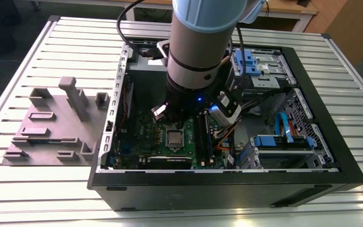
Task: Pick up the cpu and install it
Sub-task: 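Install the first cpu locking lever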
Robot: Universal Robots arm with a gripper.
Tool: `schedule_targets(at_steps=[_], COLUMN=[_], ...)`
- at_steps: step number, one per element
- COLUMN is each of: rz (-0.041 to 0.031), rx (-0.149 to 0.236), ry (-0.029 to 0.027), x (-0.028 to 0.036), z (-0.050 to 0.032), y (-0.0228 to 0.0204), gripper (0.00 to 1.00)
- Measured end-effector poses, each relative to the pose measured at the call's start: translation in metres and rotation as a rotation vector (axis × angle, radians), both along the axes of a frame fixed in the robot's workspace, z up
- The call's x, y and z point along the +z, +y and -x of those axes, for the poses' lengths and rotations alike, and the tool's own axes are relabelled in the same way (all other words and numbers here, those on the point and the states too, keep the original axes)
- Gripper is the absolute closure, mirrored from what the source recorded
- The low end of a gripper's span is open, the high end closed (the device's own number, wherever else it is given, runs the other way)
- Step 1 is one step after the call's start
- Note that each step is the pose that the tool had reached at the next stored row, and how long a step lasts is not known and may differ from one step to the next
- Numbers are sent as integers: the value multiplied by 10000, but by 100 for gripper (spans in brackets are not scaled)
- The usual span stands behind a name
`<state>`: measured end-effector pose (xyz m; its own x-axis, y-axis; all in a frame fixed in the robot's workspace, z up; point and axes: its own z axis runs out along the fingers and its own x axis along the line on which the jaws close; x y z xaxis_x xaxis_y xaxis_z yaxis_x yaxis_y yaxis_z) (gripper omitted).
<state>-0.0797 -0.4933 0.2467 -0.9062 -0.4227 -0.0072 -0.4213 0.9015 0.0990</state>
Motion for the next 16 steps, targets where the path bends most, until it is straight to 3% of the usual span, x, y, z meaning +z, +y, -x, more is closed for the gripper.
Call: schedule_targets(at_steps=[6, 9, 16], rz=[-27, -169, -175], rx=[1, 1, 0], ry=[-2, -7, -7], x=[34, 35, 62], z=[0, 0, -11], y=[0, 1, 2], gripper=[90, 90, 90])
